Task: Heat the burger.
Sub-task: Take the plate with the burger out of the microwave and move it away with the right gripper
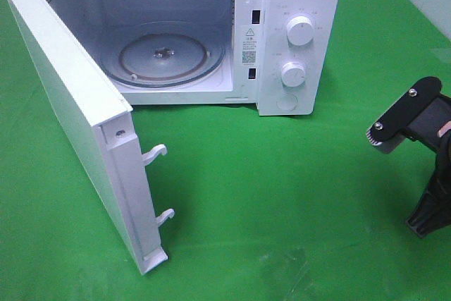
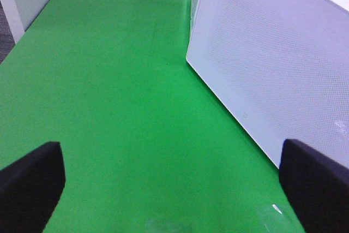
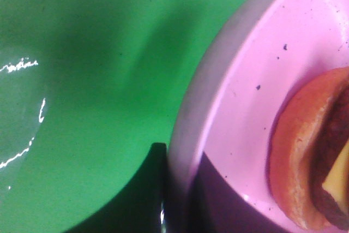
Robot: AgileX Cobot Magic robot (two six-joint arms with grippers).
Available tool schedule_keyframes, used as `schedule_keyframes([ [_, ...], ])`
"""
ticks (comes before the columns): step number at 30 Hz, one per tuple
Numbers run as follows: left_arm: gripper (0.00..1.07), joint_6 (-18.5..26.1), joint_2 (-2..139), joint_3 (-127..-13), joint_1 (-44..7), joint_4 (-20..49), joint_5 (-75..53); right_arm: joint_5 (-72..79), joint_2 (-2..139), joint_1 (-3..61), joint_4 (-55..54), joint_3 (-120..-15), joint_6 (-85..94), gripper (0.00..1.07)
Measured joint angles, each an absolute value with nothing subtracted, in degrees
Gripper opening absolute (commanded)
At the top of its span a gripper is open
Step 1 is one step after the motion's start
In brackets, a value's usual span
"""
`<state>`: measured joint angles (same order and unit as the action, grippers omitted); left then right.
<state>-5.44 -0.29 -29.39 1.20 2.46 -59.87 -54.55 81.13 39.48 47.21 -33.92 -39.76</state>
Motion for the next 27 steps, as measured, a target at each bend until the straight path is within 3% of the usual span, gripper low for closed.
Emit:
schedule_keyframes([
  [10,1.01,-5.4,-0.3,-29.4,1.2,2.5,-59.9,-51.7,85.9,39.2,50.1,-33.9,-50.1,0.00],
  [27,1.01,-5.4,-0.3,-29.4,1.2,2.5,-59.9,-39.7,100.7,30.8,55.6,-34.0,-62.7,0.04],
])
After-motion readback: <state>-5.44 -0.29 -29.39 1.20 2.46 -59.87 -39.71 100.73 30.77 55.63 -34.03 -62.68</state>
